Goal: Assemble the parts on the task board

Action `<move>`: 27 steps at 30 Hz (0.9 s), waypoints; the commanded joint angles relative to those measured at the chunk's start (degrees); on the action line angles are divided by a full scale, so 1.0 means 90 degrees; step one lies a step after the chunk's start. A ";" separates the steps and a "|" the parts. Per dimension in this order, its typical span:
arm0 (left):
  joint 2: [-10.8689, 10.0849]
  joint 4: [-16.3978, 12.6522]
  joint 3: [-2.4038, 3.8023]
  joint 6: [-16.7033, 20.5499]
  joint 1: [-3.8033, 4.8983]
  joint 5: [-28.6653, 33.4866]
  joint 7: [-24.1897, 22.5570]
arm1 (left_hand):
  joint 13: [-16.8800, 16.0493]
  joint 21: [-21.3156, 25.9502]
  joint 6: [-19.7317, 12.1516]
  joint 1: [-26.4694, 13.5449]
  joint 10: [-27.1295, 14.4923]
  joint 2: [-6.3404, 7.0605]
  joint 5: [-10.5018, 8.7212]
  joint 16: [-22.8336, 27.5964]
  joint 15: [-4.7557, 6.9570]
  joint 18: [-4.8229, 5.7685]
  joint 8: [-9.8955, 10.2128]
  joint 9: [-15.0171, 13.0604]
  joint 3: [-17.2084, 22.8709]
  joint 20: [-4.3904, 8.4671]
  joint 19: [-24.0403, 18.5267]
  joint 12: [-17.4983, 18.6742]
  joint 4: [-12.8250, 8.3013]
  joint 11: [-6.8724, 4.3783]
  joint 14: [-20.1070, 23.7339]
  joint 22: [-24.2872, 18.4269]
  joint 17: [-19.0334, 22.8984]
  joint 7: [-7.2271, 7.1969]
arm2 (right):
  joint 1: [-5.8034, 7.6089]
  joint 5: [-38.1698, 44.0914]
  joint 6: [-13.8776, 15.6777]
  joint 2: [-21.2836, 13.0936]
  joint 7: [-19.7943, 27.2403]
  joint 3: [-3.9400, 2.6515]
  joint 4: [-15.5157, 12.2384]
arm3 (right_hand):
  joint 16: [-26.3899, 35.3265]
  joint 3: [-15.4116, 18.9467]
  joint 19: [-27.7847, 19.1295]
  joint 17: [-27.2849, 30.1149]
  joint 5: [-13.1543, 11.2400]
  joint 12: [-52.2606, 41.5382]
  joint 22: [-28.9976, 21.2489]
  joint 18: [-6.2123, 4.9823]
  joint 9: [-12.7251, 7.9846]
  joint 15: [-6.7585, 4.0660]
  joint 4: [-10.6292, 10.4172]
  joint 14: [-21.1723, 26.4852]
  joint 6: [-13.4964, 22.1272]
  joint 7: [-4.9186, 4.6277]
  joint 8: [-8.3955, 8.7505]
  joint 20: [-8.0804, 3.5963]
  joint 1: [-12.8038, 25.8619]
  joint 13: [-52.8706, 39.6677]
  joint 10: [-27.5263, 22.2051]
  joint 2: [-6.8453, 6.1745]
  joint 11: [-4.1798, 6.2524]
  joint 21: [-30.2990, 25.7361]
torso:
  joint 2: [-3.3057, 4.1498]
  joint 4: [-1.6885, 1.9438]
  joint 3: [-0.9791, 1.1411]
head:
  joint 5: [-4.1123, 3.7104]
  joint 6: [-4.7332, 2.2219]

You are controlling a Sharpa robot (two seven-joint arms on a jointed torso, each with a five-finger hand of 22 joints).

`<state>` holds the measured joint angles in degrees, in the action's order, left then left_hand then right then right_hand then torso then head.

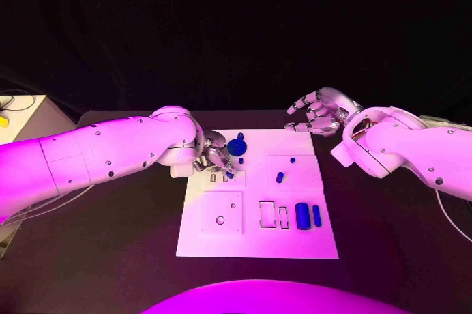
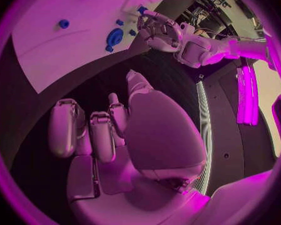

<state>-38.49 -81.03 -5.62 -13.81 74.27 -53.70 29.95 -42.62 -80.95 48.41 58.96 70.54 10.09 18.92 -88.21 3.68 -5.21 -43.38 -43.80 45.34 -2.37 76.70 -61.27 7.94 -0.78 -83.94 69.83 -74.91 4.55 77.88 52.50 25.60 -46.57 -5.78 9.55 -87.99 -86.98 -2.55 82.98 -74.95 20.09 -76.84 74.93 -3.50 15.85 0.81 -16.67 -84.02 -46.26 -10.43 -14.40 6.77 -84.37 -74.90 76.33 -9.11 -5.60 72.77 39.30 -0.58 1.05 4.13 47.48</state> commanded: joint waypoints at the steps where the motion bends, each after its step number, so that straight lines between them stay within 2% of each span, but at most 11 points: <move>1: -0.0084 -0.0117 0.0003 0.0528 0.0004 0.0365 -0.0098 | -0.0124 -0.0041 0.0190 -0.0072 0.0120 0.0032 0.0353 -0.0040 0.0063 0.0075 0.0068 -0.0066 0.1337 0.0016 0.0048 -0.0080 -0.1415 -0.0028 -0.0573 0.0038 -0.1343 -0.0121 | -0.0006 0.0036 -0.0102 -0.0016 0.0020 0.0001 -0.0004 | 0.0030 -0.0033 -0.0059 -0.0925 0.0040 0.0003 0.0327 -0.0053 -0.0008 0.0018 0.0010 -0.0430 -0.0017 0.0015 -0.0046 -0.0001 0.0037 -0.0236 -0.0021 -0.0008 0.0021 -0.0021 | 0.0001 0.0007 0.0004 | 0.0007 -0.0001; 4: -0.0208 -0.0237 0.0003 0.0691 0.0004 0.0366 -0.0097 | -0.0282 -0.0073 0.0289 -0.0131 0.0234 0.0084 0.0835 -0.0068 0.0098 0.0085 0.0088 -0.0156 0.1273 0.0051 0.0085 -0.0168 -0.1444 -0.0059 -0.0592 0.0090 -0.1404 -0.0160 | -0.0007 0.0036 -0.0098 -0.0032 0.0019 0.0002 -0.0005 | 0.0030 -0.0033 -0.0059 -0.0925 0.0040 0.0003 0.0327 -0.0053 -0.0008 0.0018 0.0010 -0.0430 -0.0017 0.0015 -0.0046 -0.0001 0.0037 -0.0236 -0.0021 -0.0008 0.0021 -0.0021 | -0.0006 0.0013 0.0012 | 0.0011 0.0007; 6: -0.0291 -0.0317 0.0002 0.0834 0.0003 0.0299 -0.0092 | -0.0362 -0.0106 0.0330 -0.0151 0.0293 0.0099 0.1013 -0.0085 0.0114 0.0098 0.0089 -0.0205 0.1234 0.0067 0.0129 -0.0218 -0.1457 -0.0078 -0.0603 0.0154 -0.1439 -0.0180 | -0.0007 0.0036 -0.0095 -0.0043 0.0020 0.0003 -0.0006 | 0.0030 -0.0033 -0.0059 -0.0925 0.0040 0.0003 0.0327 -0.0053 -0.0008 0.0018 0.0010 -0.0430 -0.0017 0.0015 -0.0046 -0.0001 0.0037 -0.0236 -0.0021 -0.0008 0.0021 -0.0021 | -0.0004 0.0010 0.0013 | 0.0030 0.0008; 10: -0.0447 -0.0477 -0.0001 0.1122 -0.0009 0.0170 -0.0092 | -0.0437 -0.0126 0.0355 -0.0159 0.0339 0.0114 0.1088 -0.0095 0.0125 0.0107 0.0081 -0.0235 0.1225 0.0077 0.0157 -0.0267 -0.1470 -0.0090 -0.0610 0.0194 -0.1460 -0.0193 | -0.0008 0.0037 -0.0088 -0.0067 0.0018 0.0005 -0.0006 | 0.0032 -0.0035 -0.0058 -0.0921 0.0039 0.0004 0.0328 -0.0053 -0.0008 0.0018 0.0009 -0.0428 -0.0017 0.0016 -0.0048 -0.0001 0.0039 -0.0234 -0.0022 -0.0009 0.0021 -0.0020 | -0.0004 0.0013 0.0015 | 0.0039 0.0019; 13: -0.0556 -0.0618 -0.0014 0.1360 -0.0035 0.0022 -0.0098 | -0.0470 -0.0142 0.0364 -0.0159 0.0357 0.0121 0.1106 -0.0095 0.0129 0.0114 0.0079 -0.0244 0.1225 0.0080 0.0180 -0.0289 -0.1477 -0.0094 -0.0610 0.0228 -0.1461 -0.0198 | -0.0009 0.0038 -0.0084 -0.0084 0.0015 0.0007 -0.0003 | 0.0032 -0.0035 -0.0058 -0.0921 0.0039 0.0004 0.0328 -0.0053 -0.0008 0.0018 0.0009 -0.0428 -0.0017 0.0016 -0.0048 -0.0001 0.0039 -0.0234 -0.0022 -0.0009 0.0021 -0.0020 | 0.0001 0.0020 0.0007 | 0.0048 0.0017; 16: -0.0620 -0.0731 -0.0065 0.1542 -0.0059 -0.0115 -0.0103 | -0.0472 -0.0144 0.0366 -0.0158 0.0359 0.0122 0.1109 -0.0094 0.0130 0.0115 0.0078 -0.0245 0.1225 0.0081 0.0182 -0.0291 -0.1479 -0.0095 -0.0609 0.0231 -0.1458 -0.0199 | -0.0013 0.0059 -0.0084 -0.0090 0.0014 0.0009 0.0003 | 0.0032 -0.0035 -0.0058 -0.0921 0.0039 0.0004 0.0328 -0.0053 -0.0008 0.0018 0.0009 -0.0428 -0.0017 0.0016 -0.0048 -0.0001 0.0039 -0.0234 -0.0022 -0.0009 0.0021 -0.0020 | -0.0011 0.0038 0.0008 | 0.0059 0.0033; 20: -0.0652 -0.0822 -0.0134 0.1738 -0.0097 -0.0261 -0.0107 | -0.0486 -0.0150 0.0373 -0.0154 0.0368 0.0125 0.1118 -0.0096 0.0133 0.0117 0.0077 -0.0250 0.1228 0.0083 0.0190 -0.0300 -0.1485 -0.0099 -0.0611 0.0242 -0.1462 -0.0203 | -0.0023 0.0072 -0.0086 -0.0082 0.0017 0.0011 0.0015 | 0.0032 -0.0035 -0.0058 -0.0921 0.0039 0.0004 0.0328 -0.0053 -0.0008 0.0018 0.0009 -0.0428 -0.0017 0.0016 -0.0048 -0.0001 0.0039 -0.0234 -0.0022 -0.0009 0.0021 -0.0020 | -0.0028 0.0051 0.0026 | 0.0073 0.0068; 27: -0.0655 -0.0881 -0.0212 0.1933 -0.0203 -0.0522 -0.0105 | -0.0489 -0.0155 0.0379 -0.0149 0.0372 0.0127 0.1125 -0.0094 0.0136 0.0119 0.0077 -0.0255 0.1234 0.0086 0.0197 -0.0302 -0.1491 -0.0103 -0.0609 0.0251 -0.1457 -0.0207 | -0.0040 0.0079 -0.0094 -0.0071 0.0019 0.0014 0.0030 | 0.0032 -0.0035 -0.0058 -0.0921 0.0039 0.0004 0.0328 -0.0053 -0.0008 0.0018 0.0009 -0.0428 -0.0017 0.0016 -0.0048 -0.0001 0.0039 -0.0234 -0.0022 -0.0009 0.0021 -0.0020 | -0.0021 0.0039 0.0027 | 0.0091 0.0113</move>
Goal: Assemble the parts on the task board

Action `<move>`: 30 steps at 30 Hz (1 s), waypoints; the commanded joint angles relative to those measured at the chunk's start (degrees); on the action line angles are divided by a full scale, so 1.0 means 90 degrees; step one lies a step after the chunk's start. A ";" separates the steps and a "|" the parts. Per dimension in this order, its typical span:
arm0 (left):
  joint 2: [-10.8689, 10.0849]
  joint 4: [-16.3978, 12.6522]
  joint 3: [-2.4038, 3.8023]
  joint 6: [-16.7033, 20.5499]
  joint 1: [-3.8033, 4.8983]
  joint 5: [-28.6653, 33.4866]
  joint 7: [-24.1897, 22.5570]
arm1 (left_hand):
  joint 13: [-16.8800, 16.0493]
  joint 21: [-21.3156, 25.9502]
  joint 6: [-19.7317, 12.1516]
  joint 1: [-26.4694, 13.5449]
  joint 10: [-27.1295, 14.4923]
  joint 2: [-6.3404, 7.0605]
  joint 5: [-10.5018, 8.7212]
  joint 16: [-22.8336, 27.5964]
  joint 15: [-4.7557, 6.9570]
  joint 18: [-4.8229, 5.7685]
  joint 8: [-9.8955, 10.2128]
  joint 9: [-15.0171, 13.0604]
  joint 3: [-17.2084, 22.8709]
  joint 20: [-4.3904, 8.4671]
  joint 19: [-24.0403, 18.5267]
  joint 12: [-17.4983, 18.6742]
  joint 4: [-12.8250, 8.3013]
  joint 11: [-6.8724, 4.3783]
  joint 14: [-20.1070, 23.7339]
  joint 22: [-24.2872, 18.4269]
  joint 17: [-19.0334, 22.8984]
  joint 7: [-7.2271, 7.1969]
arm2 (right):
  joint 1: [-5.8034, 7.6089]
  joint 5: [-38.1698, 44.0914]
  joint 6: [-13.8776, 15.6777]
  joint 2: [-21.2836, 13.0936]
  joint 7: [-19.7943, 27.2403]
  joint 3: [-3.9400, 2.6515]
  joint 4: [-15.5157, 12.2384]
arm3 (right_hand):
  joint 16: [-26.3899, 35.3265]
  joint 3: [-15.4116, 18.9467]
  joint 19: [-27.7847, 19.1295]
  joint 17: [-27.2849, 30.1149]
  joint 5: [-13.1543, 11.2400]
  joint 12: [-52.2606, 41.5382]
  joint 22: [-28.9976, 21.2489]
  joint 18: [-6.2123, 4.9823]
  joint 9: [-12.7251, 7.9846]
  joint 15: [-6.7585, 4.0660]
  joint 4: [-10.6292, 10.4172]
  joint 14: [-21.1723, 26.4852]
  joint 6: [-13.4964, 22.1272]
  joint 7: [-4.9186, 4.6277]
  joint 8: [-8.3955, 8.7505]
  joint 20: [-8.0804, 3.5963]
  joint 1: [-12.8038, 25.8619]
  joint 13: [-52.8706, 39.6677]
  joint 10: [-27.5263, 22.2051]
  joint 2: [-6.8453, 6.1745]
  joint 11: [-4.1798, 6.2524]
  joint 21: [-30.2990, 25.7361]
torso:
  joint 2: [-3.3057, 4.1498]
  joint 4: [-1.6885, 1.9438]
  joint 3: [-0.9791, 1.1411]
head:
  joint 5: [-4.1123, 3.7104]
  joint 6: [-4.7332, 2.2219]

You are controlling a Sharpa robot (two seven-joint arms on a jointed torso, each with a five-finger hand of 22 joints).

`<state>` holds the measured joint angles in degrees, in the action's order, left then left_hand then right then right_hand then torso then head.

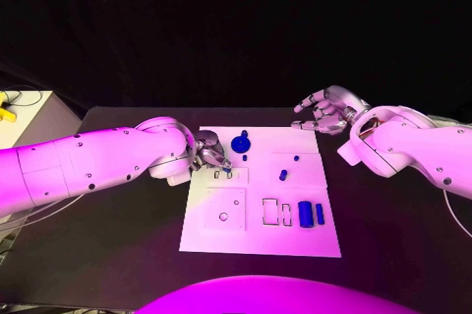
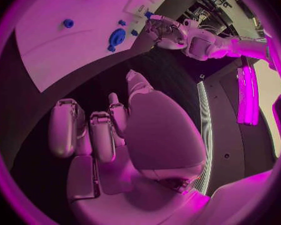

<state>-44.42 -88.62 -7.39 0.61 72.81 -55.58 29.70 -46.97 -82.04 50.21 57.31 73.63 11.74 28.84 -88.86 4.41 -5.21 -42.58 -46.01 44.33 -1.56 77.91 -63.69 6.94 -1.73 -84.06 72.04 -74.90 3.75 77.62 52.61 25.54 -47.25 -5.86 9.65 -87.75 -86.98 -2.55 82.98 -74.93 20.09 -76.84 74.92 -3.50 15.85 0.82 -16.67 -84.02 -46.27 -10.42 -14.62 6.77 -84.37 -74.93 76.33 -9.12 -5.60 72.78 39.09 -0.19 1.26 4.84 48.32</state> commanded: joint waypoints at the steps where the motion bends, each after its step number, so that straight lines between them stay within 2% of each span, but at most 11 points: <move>1: 0.0005 -0.0045 -0.0024 0.0367 -0.0061 -0.0346 -0.0078 | -0.0024 -0.0036 0.0185 0.0038 0.0038 -0.0055 0.0027 -0.0023 0.0058 0.0119 -0.0011 -0.0013 0.1349 -0.0001 0.0065 -0.0044 -0.1384 0.0001 -0.0597 0.0008 -0.1459 -0.0120 | -0.0013 0.0067 -0.0088 0.0005 0.0029 0.0003 0.0004 | 0.0032 -0.0035 -0.0058 -0.0922 0.0039 0.0004 0.0330 -0.0053 -0.0009 0.0018 0.0009 -0.0428 -0.0015 0.0014 -0.0023 -0.0001 0.0039 -0.0230 -0.0022 -0.0009 0.0021 -0.0021 | 0.0005 -0.0004 0.0004 | 0.0012 0.0024; 8: 0.0002 -0.0124 -0.0055 0.0644 -0.0189 -0.0506 -0.0087 | -0.0031 -0.0042 0.0187 0.0040 0.0043 -0.0055 0.0029 -0.0019 0.0060 0.0122 -0.0011 -0.0015 0.1351 0.0000 0.0073 -0.0049 -0.1386 0.0000 -0.0595 0.0021 -0.1452 -0.0121 | -0.0029 0.0068 -0.0092 0.0000 0.0033 0.0005 0.0006 | 0.0032 -0.0035 -0.0058 -0.0922 0.0039 0.0004 0.0330 -0.0053 -0.0009 0.0018 0.0009 -0.0428 -0.0015 0.0014 -0.0023 -0.0001 0.0039 -0.0230 -0.0022 -0.0009 0.0021 -0.0021 | 0.0010 -0.0001 -0.0005 | -0.0004 0.0033; 19: 0.0055 -0.0128 -0.0068 0.0764 -0.0314 -0.0655 -0.0091 | -0.0033 -0.0053 0.0194 0.0042 0.0048 -0.0053 0.0030 -0.0007 0.0063 0.0127 -0.0010 -0.0018 0.1357 0.0003 0.0088 -0.0050 -0.1388 -0.0003 -0.0587 0.0042 -0.1425 -0.0124 | -0.0051 0.0068 -0.0109 -0.0009 0.0037 0.0005 0.0004 | 0.0029 -0.0042 -0.0053 -0.0930 0.0040 0.0001 0.0336 -0.0050 -0.0014 0.0015 0.0007 -0.0430 -0.0010 0.0015 -0.0029 -0.0003 0.0051 -0.0227 -0.0021 -0.0013 0.0022 -0.0015 | 0.0014 -0.0002 -0.0007 | -0.0024 0.0070; 25: 0.0068 -0.0100 -0.0069 0.0756 -0.0341 -0.0766 -0.0091 | -0.0033 -0.0053 0.0194 0.0042 0.0048 -0.0053 0.0030 -0.0007 0.0063 0.0127 -0.0010 -0.0018 0.1357 0.0003 0.0088 -0.0050 -0.1388 -0.0003 -0.0587 0.0042 -0.1425 -0.0124 | -0.0058 0.0068 -0.0117 -0.0014 0.0037 0.0005 0.0003 | 0.0029 -0.0042 -0.0053 -0.0930 0.0040 0.0001 0.0336 -0.0050 -0.0014 0.0015 0.0007 -0.0430 -0.0010 0.0015 -0.0029 -0.0003 0.0051 -0.0227 -0.0021 -0.0013 0.0022 -0.0015 | 0.0013 -0.0006 -0.0003 | -0.0026 0.0090; 30: 0.0066 -0.0097 -0.0068 0.0578 -0.0346 -0.0800 -0.0079 | -0.0033 -0.0053 0.0194 0.0042 0.0048 -0.0053 0.0030 -0.0007 0.0063 0.0127 -0.0010 -0.0018 0.1357 0.0003 0.0088 -0.0050 -0.1388 -0.0003 -0.0587 0.0042 -0.1425 -0.0124 | -0.0063 0.0068 -0.0122 -0.0017 0.0035 0.0005 0.0008 | 0.0028 -0.0048 -0.0049 -0.0933 0.0041 -0.0003 0.0340 -0.0049 -0.0016 0.0015 0.0006 -0.0431 -0.0009 0.0016 -0.0032 -0.0004 0.0058 -0.0228 -0.0017 -0.0011 0.0023 -0.0009 | 0.0016 -0.0001 -0.0006 | -0.0026 0.0120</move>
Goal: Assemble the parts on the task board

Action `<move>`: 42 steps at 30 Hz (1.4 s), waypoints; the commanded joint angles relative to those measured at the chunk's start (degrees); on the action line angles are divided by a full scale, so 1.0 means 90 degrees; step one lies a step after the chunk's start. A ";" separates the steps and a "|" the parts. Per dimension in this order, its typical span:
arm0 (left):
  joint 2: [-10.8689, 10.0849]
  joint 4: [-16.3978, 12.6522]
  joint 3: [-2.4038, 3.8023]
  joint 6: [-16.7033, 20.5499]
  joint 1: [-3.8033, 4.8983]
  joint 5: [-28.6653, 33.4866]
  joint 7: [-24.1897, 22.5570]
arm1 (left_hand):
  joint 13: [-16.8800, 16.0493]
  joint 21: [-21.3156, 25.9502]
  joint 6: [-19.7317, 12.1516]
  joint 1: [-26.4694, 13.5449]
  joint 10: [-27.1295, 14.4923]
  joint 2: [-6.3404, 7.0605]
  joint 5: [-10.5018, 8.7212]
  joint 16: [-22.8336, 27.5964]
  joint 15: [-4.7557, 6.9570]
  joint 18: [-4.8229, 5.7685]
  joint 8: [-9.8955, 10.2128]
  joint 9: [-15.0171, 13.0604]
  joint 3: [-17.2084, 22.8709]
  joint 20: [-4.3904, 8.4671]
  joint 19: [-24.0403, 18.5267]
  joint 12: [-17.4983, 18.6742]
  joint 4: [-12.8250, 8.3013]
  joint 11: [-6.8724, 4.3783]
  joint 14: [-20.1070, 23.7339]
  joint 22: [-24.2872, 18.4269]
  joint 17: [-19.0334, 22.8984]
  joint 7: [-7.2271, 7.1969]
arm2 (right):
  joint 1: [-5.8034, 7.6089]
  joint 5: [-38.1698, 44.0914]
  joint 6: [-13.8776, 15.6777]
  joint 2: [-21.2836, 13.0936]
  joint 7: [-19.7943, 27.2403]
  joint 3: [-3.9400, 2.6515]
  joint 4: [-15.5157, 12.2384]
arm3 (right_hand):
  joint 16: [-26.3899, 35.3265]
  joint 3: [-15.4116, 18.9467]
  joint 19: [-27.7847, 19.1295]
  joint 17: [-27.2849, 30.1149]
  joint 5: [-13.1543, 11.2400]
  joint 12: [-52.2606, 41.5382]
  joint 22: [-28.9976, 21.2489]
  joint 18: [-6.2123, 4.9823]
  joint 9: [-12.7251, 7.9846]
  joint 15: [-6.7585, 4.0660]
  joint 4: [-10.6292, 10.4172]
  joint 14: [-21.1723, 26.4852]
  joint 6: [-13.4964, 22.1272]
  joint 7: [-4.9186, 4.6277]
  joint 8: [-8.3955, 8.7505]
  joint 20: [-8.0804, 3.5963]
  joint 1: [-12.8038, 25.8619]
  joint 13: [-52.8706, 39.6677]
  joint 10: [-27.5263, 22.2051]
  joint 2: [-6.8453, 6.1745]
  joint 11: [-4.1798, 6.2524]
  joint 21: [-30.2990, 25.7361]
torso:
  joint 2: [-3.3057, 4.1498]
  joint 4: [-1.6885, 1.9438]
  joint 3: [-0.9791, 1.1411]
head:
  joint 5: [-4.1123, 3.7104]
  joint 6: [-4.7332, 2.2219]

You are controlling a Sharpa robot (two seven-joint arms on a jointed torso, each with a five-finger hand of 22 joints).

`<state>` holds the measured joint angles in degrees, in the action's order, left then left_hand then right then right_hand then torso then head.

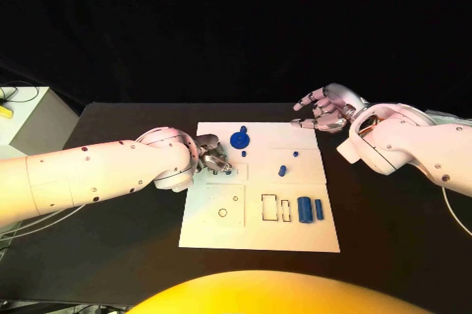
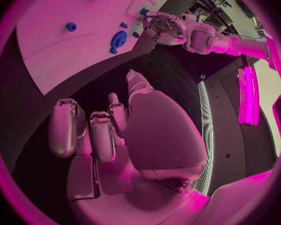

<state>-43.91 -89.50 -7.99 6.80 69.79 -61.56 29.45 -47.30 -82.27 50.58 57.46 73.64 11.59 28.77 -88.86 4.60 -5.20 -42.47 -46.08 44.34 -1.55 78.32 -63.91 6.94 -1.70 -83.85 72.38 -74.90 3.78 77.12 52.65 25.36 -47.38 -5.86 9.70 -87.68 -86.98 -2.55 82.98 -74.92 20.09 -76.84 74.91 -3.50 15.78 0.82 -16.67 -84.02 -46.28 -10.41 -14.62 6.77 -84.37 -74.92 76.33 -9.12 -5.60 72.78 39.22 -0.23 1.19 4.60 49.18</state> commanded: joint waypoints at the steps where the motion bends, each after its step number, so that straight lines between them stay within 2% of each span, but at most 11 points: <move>1: 0.0010 0.0002 -0.0002 -0.0139 -0.0011 -0.0138 -0.0050 | 0.0016 -0.0029 0.0156 0.0027 0.0044 -0.0039 0.0036 -0.0003 0.0044 0.0126 -0.0018 -0.0013 0.1364 0.0005 0.0044 -0.0017 -0.1386 -0.0008 -0.0608 0.0005 -0.1416 -0.0128 | -0.0009 0.0064 -0.0103 -0.0002 0.0035 0.0000 0.0002 | 0.0028 -0.0048 -0.0049 -0.0934 0.0041 -0.0003 0.0341 -0.0048 -0.0008 0.0015 0.0006 -0.0431 -0.0008 0.0015 -0.0033 -0.0004 0.0059 -0.0230 -0.0017 -0.0011 0.0023 -0.0010 | 0.0001 0.0003 0.0002 | 0.0003 0.0031; 19: 0.0007 0.0007 -0.0001 -0.0433 -0.0011 -0.0150 -0.0028 | 0.0025 -0.0032 0.0157 0.0028 0.0041 -0.0041 0.0034 -0.0001 0.0046 0.0127 -0.0013 -0.0016 0.1372 0.0008 0.0047 -0.0009 -0.1384 -0.0009 -0.0607 0.0008 -0.1412 -0.0129 | -0.0030 0.0064 -0.0121 -0.0006 0.0026 0.0000 0.0007 | 0.0028 -0.0048 -0.0049 -0.0934 0.0041 -0.0003 0.0341 -0.0048 -0.0008 0.0015 0.0006 -0.0431 -0.0008 0.0015 -0.0033 -0.0004 0.0059 -0.0230 -0.0017 -0.0011 0.0023 -0.0010 | -0.0003 0.0002 0.0004 | -0.0002 0.0081; 42: 0.0012 0.0047 0.0000 -0.0448 -0.0010 -0.0163 -0.0024 | 0.0025 -0.0032 0.0157 0.0028 0.0041 -0.0041 0.0034 -0.0001 0.0046 0.0127 -0.0013 -0.0016 0.1372 0.0008 0.0047 -0.0009 -0.1384 -0.0009 -0.0607 0.0008 -0.1412 -0.0129 | -0.0040 0.0065 -0.0122 -0.0013 0.0027 0.0000 0.0011 | 0.0028 -0.0048 -0.0049 -0.0934 0.0041 -0.0003 0.0341 -0.0048 -0.0008 0.0015 0.0006 -0.0431 -0.0008 0.0015 -0.0033 -0.0004 0.0059 -0.0230 -0.0017 -0.0011 0.0023 -0.0010 | 0.0002 0.0000 0.0008 | 0.0000 0.0091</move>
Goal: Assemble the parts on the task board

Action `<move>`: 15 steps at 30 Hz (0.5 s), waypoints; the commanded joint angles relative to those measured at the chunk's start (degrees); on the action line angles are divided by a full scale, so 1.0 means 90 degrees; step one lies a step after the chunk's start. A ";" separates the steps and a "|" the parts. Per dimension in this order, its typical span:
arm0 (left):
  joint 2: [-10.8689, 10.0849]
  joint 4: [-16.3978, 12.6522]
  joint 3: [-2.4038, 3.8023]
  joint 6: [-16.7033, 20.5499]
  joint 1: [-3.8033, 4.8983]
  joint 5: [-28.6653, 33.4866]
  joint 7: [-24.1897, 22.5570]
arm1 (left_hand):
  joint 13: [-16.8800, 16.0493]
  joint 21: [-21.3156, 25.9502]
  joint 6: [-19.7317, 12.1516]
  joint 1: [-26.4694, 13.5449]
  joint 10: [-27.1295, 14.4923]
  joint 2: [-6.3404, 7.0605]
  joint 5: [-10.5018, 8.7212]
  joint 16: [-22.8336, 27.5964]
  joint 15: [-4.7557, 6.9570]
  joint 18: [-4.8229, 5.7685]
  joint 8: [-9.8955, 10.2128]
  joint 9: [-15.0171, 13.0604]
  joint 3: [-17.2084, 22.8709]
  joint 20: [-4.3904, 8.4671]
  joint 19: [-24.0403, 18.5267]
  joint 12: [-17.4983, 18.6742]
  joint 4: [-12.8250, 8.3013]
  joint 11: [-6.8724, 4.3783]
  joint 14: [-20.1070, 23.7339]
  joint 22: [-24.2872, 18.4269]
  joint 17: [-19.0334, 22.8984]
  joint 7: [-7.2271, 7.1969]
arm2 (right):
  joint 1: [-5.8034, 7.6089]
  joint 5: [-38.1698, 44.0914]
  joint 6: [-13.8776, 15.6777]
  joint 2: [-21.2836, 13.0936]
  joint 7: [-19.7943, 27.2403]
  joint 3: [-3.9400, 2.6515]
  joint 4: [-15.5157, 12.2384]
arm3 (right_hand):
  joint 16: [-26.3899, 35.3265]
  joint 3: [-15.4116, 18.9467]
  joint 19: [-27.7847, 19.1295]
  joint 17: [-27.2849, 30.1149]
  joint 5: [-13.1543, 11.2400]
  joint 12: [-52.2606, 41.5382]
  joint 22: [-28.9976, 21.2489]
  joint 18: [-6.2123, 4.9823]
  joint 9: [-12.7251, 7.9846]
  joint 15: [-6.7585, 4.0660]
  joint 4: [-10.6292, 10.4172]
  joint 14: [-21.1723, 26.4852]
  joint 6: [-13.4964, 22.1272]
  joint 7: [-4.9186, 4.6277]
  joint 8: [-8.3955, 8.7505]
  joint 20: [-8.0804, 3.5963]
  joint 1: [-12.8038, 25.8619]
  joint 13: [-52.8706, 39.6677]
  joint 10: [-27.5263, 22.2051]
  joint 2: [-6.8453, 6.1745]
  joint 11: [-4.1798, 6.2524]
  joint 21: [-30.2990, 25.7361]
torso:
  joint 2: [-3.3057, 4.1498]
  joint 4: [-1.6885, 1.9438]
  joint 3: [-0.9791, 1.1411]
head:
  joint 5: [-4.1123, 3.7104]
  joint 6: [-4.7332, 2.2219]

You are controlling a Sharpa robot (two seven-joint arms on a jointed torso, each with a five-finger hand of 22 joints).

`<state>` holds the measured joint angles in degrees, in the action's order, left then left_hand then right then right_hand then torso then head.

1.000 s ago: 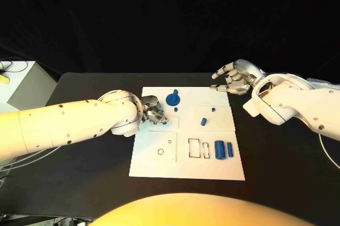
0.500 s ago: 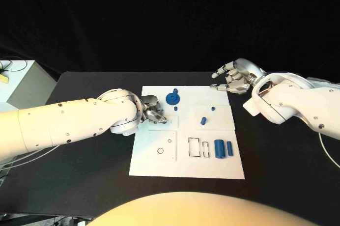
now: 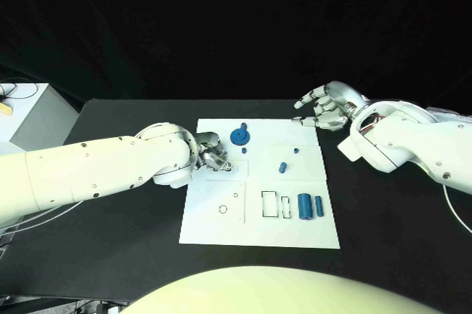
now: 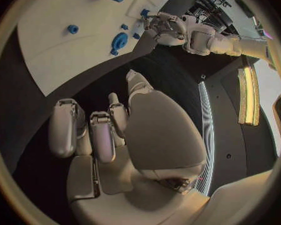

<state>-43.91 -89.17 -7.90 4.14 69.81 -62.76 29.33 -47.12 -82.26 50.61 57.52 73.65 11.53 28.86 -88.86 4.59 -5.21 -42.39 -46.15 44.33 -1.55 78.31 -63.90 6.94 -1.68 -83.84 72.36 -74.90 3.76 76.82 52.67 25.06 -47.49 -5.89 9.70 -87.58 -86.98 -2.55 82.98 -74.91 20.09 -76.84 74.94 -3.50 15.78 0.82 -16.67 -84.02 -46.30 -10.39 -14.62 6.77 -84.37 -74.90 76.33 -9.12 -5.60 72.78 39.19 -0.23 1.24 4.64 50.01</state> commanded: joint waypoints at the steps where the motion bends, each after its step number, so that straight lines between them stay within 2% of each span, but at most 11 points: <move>1: 0.0016 0.0012 -0.0010 -0.0175 -0.0012 -0.0030 -0.0009 | 0.0008 -0.0039 0.0155 0.0023 0.0040 -0.0037 0.0018 0.0001 0.0050 0.0130 -0.0011 -0.0015 0.1385 0.0013 0.0056 -0.0004 -0.1380 -0.0013 -0.0607 0.0021 -0.1407 -0.0128 | -0.0007 0.0062 -0.0090 -0.0001 0.0030 0.0000 0.0000 | 0.0028 -0.0048 -0.0049 -0.0936 0.0041 -0.0003 0.0338 -0.0049 -0.0009 0.0015 0.0006 -0.0431 -0.0006 0.0013 -0.0033 -0.0004 0.0059 -0.0232 -0.0017 -0.0011 0.0023 -0.0010 | 0.0007 0.0000 0.0005 | -0.0006 -0.0001; 15: 0.0155 0.0121 -0.0009 -0.0562 -0.0011 0.0026 0.0011 | -0.0071 -0.0046 0.0171 -0.0018 0.0090 -0.0025 -0.0011 -0.0014 0.0048 0.0135 -0.0003 -0.0032 0.1342 0.0014 0.0066 -0.0054 -0.1350 -0.0013 -0.0616 0.0038 -0.1438 -0.0130 | -0.0010 0.0064 -0.0093 -0.0007 0.0027 0.0000 -0.0005 | 0.0031 -0.0060 -0.0049 -0.0931 0.0040 -0.0001 0.0331 -0.0051 -0.0015 0.0012 0.0006 -0.0431 -0.0004 0.0015 -0.0044 -0.0007 0.0078 -0.0221 -0.0020 -0.0012 0.0025 -0.0023 | -0.0001 -0.0006 0.0003 | -0.0015 -0.0001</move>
<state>-42.95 -88.10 -7.72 2.14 70.04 -62.79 29.44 -47.73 -82.48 51.34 57.52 74.18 11.53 28.78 -88.86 4.80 -4.31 -42.46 -46.43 44.33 -1.34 78.53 -64.21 6.94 -1.81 -84.06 72.65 -74.90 3.45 76.76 52.68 25.03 -47.53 -5.91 9.70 -87.57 -86.98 -2.72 82.98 -74.90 20.09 -76.84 74.93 -3.50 15.70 0.82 -16.50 -84.02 -46.32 -10.37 -14.62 6.77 -84.14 -74.94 76.33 -9.35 -5.60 72.78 39.23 -0.25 1.27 4.51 50.01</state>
